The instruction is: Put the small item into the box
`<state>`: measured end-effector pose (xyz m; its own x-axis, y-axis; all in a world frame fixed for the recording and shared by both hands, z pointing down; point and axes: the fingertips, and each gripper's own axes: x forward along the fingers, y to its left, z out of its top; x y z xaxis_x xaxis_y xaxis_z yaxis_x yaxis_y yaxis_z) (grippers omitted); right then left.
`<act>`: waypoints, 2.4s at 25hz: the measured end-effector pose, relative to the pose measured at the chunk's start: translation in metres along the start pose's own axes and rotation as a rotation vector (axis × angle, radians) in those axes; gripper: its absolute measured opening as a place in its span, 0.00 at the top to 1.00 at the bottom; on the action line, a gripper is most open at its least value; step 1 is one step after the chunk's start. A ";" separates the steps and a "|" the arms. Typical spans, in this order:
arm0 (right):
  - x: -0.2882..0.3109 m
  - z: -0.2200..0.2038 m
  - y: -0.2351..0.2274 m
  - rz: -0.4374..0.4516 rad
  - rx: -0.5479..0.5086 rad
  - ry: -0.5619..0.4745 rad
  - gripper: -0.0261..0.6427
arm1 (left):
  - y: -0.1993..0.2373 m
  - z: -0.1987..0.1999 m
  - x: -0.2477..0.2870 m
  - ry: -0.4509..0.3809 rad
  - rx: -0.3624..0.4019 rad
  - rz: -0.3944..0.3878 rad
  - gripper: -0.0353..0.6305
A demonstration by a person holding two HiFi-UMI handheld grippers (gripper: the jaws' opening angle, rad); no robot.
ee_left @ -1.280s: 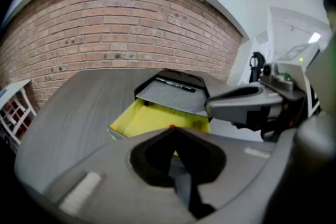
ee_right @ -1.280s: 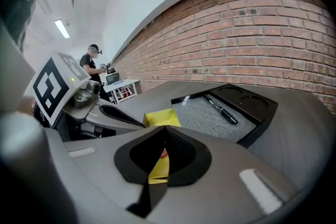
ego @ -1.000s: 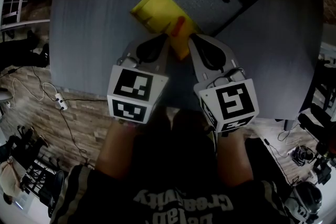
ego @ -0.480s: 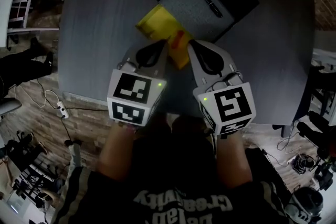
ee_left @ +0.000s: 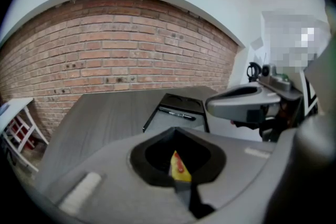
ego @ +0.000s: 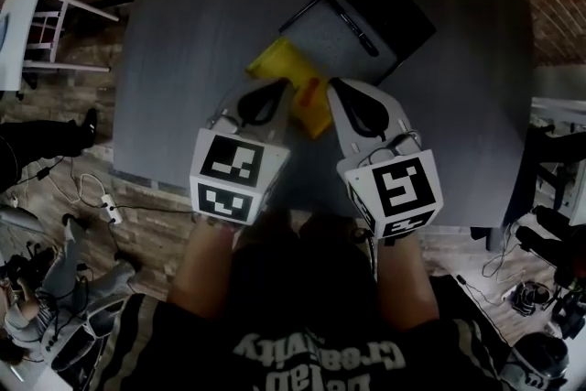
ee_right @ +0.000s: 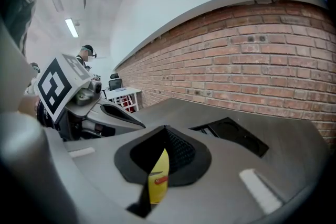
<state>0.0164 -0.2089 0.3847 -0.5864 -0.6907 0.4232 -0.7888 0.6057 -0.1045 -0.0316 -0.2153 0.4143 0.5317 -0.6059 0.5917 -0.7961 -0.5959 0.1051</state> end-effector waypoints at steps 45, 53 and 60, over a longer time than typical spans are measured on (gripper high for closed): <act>-0.080 0.166 0.017 -0.062 -0.167 -0.246 0.95 | -0.025 0.175 -0.119 -0.346 0.205 0.061 0.94; -0.094 0.181 0.021 -0.060 -0.183 -0.281 0.95 | -0.031 0.190 -0.132 -0.377 0.237 0.080 0.94; -0.109 0.194 0.027 -0.055 -0.208 -0.298 0.95 | -0.038 0.207 -0.151 -0.413 0.268 0.095 0.94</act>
<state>0.0231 -0.1941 0.1617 -0.5959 -0.7910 0.1388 -0.7846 0.6103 0.1092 -0.0214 -0.2101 0.1551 0.5737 -0.7897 0.2173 -0.7730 -0.6098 -0.1752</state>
